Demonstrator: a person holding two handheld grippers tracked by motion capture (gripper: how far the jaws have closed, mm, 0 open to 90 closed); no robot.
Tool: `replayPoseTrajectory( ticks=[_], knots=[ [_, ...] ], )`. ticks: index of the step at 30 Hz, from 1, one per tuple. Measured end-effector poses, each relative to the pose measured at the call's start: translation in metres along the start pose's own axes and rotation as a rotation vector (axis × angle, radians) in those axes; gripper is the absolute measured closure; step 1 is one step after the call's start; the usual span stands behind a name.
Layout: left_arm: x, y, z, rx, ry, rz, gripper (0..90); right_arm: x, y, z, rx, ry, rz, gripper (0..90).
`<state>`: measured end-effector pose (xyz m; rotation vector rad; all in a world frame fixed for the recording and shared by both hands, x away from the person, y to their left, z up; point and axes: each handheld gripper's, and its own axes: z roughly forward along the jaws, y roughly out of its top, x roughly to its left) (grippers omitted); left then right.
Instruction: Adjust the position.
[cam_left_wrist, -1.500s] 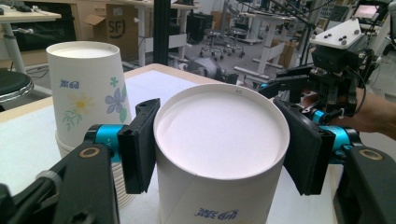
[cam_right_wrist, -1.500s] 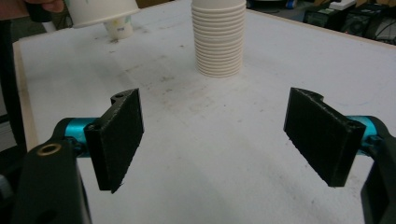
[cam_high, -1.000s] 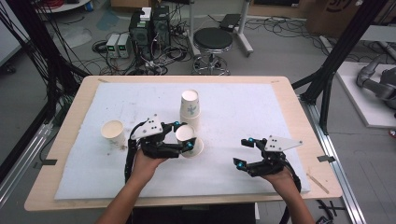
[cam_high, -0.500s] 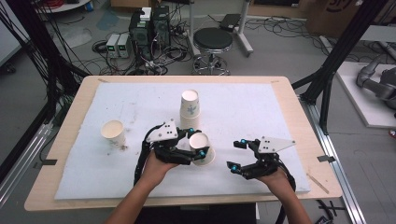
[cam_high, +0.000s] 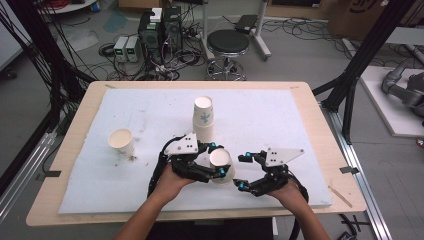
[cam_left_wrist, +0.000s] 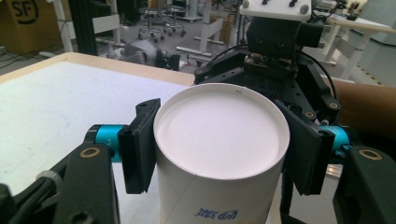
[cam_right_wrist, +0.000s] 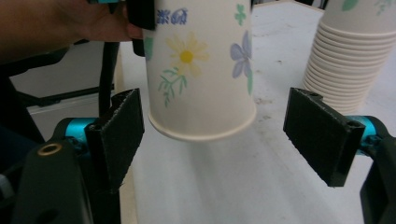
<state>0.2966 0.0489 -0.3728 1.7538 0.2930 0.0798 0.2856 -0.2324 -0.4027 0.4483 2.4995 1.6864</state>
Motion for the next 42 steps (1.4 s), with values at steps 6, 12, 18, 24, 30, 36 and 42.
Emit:
replayPoseTrajectory(
  ticks=[6, 12, 18, 24, 30, 36, 42],
  knots=[
    [-0.002, 0.004, 0.004, 0.001, -0.028, 0.015, 35.7, 0.0, 0.005, 0.005, 0.009, 0.033, -0.01, 20.9],
    [-0.004, 0.004, 0.009, 0.009, -0.044, 0.022, 35.7, 0.0, 0.008, 0.013, 0.022, 0.069, -0.007, 21.0],
    [-0.006, 0.003, 0.012, 0.005, -0.066, 0.018, 35.7, -0.001, 0.007, 0.018, 0.021, 0.094, 0.001, 21.1],
    [-0.008, 0.001, 0.014, 0.013, -0.077, 0.021, 35.8, 0.0, 0.005, 0.022, 0.024, 0.114, 0.001, 21.7],
    [-0.007, -0.001, 0.013, 0.003, -0.08, 0.015, 36.0, -0.001, 0.003, 0.021, 0.014, 0.132, -0.002, 26.9],
    [-0.009, -0.001, 0.011, 0.004, -0.078, 0.018, 36.1, 0.0, 0.004, 0.021, 0.016, 0.133, -0.018, 29.9],
    [-0.01, -0.003, 0.012, 0.001, -0.054, 0.012, 23.1, 0.0, 0.005, 0.02, 0.039, 0.127, -0.028, 30.6]
  ],
)
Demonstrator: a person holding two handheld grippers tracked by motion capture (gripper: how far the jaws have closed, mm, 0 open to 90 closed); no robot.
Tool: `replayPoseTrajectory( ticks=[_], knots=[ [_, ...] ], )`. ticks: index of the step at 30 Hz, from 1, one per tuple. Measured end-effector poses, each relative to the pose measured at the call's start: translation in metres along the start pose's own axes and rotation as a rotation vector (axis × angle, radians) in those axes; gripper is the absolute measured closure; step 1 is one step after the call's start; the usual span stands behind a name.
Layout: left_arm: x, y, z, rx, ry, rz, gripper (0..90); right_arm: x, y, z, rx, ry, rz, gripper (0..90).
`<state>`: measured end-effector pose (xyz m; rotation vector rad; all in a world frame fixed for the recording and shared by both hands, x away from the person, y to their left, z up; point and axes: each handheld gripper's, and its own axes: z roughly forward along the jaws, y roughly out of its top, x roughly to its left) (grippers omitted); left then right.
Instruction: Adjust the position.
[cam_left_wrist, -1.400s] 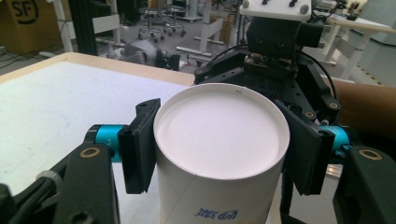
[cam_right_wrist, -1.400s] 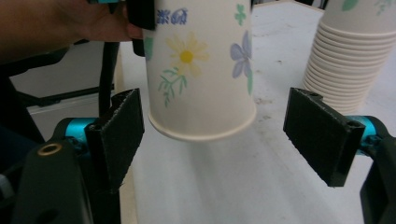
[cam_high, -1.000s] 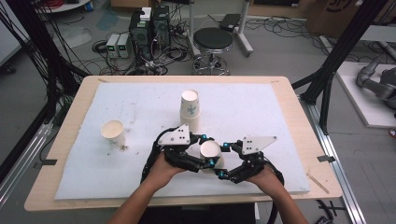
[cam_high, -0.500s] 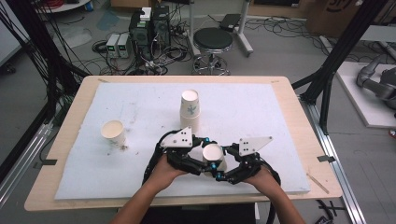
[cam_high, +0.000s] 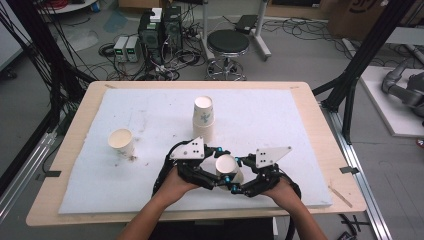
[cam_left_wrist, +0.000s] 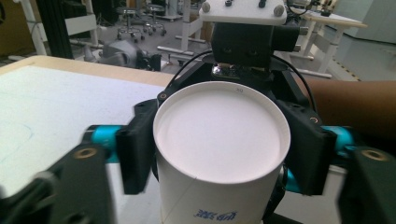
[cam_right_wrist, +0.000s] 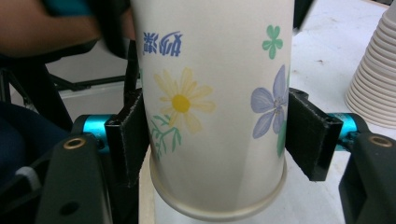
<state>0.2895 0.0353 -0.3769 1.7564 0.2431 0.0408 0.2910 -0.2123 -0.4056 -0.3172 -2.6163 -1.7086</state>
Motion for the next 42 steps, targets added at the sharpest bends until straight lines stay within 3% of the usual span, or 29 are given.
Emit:
replayPoseTrajectory(
  ticks=[1, 2, 9, 18, 25, 36, 42],
  knots=[
    [0.0, 0.0, 0.0, 0.012, 0.007, -0.007, 15.7, 0.0, 0.0, 0.0, 0.005, -0.002, -0.002, 30.6],
    [0.0, 0.001, -0.001, 0.022, 0.0, -0.004, 13.8, 0.0, 0.0, -0.001, 0.014, -0.003, -0.003, 30.6],
    [0.002, 0.003, -0.012, 0.055, 0.0, 0.001, 13.9, 0.0, 0.002, -0.003, 0.055, -0.024, -0.027, 30.6],
    [0.004, 0.007, -0.026, 0.129, 0.011, 0.02, 14.0, -0.001, 0.013, -0.002, 0.204, -0.051, -0.099, 30.7],
    [0.005, 0.009, -0.024, 0.193, -0.002, 0.039, 14.1, -0.001, 0.028, 0.0, 0.326, -0.062, -0.164, 30.7],
    [0.007, 0.013, -0.019, 0.279, -0.018, 0.059, 14.3, 0.0, 0.045, 0.009, 0.449, -0.047, -0.23, 30.7],
    [0.007, 0.012, -0.015, 0.314, -0.02, 0.069, 14.6, 0.0, 0.05, 0.014, 0.501, -0.04, -0.237, 30.7]
  ],
)
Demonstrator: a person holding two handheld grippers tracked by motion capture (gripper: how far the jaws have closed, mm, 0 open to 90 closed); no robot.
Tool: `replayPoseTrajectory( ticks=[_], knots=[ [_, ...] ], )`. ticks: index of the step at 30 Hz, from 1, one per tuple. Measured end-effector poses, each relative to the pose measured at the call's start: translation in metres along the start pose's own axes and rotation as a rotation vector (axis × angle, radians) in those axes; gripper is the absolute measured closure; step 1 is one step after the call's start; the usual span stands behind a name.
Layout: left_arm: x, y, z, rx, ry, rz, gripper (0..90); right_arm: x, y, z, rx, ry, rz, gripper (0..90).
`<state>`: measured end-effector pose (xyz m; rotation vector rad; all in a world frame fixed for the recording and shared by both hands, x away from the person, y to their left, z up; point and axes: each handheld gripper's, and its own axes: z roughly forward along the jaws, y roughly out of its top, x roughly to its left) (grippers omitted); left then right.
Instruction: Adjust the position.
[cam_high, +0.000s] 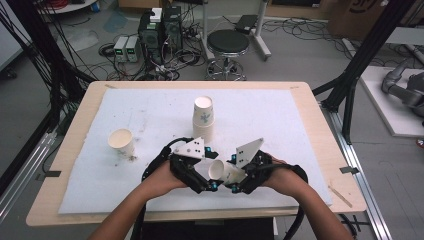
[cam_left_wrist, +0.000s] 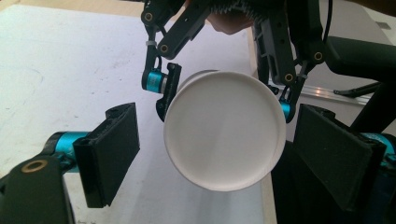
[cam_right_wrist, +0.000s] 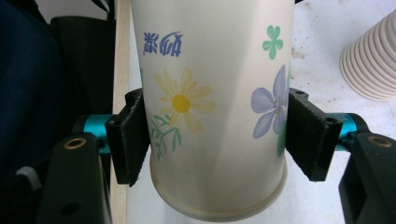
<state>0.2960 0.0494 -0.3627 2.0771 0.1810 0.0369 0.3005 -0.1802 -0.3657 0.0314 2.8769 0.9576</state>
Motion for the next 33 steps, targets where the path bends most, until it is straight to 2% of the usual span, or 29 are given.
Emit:
replayPoseTrajectory(
  ticks=[7, 12, 18, 21, 31, 33],
  knots=[
    [0.001, 0.0, 0.003, 0.019, -0.003, 0.001, 15.2, 0.0, 0.007, 0.001, 0.053, 0.001, -0.025, 30.7],
    [0.001, 0.0, 0.006, 0.045, -0.009, 0.001, 16.4, -0.001, 0.009, 0.001, 0.085, 0.004, -0.027, 30.7],
    [0.001, 0.0, 0.01, 0.057, -0.019, -0.001, 20.1, -0.001, 0.01, 0.004, 0.106, 0.012, -0.031, 30.7],
    [0.002, -0.001, 0.011, 0.078, -0.04, -0.005, 25.2, 0.0, 0.011, 0.005, 0.113, 0.012, -0.034, 30.7],
    [0.001, -0.002, 0.014, 0.112, -0.046, -0.006, 33.6, 0.001, 0.011, 0.01, 0.141, 0.026, -0.044, 30.7],
    [0.001, -0.003, 0.015, 0.113, -0.046, -0.007, 34.0, 0.002, 0.011, 0.01, 0.149, 0.032, -0.033, 30.7]
  ],
)
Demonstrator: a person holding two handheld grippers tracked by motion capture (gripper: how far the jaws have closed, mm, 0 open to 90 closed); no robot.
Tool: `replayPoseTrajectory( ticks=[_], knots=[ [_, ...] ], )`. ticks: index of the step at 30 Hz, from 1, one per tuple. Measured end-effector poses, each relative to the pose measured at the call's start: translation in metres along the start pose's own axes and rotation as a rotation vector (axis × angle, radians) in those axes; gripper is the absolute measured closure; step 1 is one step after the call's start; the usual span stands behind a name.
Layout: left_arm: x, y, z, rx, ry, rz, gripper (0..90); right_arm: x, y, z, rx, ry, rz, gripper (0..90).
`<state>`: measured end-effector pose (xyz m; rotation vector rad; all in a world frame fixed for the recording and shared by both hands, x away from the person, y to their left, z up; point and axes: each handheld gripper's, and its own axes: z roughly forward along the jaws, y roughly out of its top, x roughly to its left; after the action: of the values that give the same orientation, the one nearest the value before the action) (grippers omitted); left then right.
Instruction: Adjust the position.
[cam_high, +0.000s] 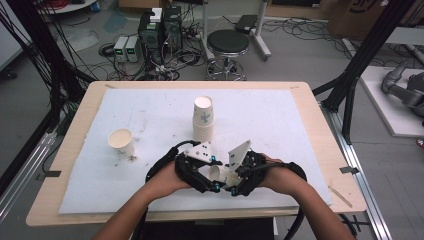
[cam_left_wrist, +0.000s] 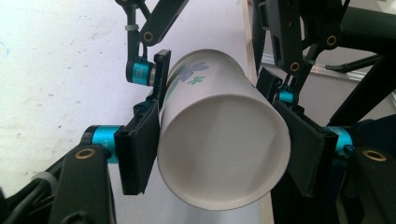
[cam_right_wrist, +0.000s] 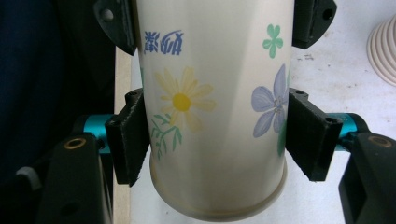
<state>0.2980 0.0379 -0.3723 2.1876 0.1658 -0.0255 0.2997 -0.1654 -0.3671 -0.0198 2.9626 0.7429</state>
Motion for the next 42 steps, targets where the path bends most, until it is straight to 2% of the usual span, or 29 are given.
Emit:
replayPoseTrajectory(
  ticks=[4, 7, 9, 11, 16, 20, 27, 29, 33, 38, 42],
  knots=[
    [-0.001, 0.0, 0.0, 0.002, 0.01, 0.018, 35.3, 0.0, -0.001, 0.001, -0.002, -0.005, -0.002, 29.5],
    [0.0, -0.003, -0.002, -0.021, 0.009, 0.008, 36.0, -0.001, -0.004, -0.001, -0.041, -0.007, 0.03, 23.9],
    [0.001, -0.006, -0.004, -0.034, 0.014, 0.007, 36.3, -0.002, -0.009, -0.005, -0.102, -0.02, 0.051, 21.8],
    [0.002, -0.01, -0.006, -0.057, 0.02, -0.012, 36.3, -0.001, -0.013, -0.01, -0.169, -0.014, 0.07, 21.7],
    [0.005, -0.02, -0.011, -0.141, 0.025, -0.057, 36.5, 0.0, -0.027, -0.023, -0.292, -0.034, 0.118, 21.6],
    [0.005, -0.027, -0.013, -0.206, 0.022, -0.076, 36.5, 0.003, -0.039, -0.029, -0.412, -0.053, 0.172, 20.9],
    [0.004, -0.037, -0.016, -0.275, 0.025, -0.088, 36.4, 0.011, -0.057, -0.024, -0.507, -0.101, 0.249, 20.1],
    [0.003, -0.04, -0.016, -0.293, 0.027, -0.091, 36.4, 0.013, -0.061, -0.021, -0.544, -0.09, 0.251, 20.1],
    [0.002, -0.045, -0.018, -0.33, 0.024, -0.096, 36.5, 0.017, -0.069, -0.015, -0.599, -0.097, 0.281, 20.1],
    [0.001, -0.052, -0.022, -0.391, 0.019, -0.103, 36.5, 0.021, -0.079, -0.005, -0.673, -0.074, 0.313, 20.1],
    [0.0, -0.055, -0.025, -0.404, 0.017, -0.094, 36.5, 0.02, -0.08, -0.001, -0.674, -0.055, 0.315, 20.2]
  ],
)
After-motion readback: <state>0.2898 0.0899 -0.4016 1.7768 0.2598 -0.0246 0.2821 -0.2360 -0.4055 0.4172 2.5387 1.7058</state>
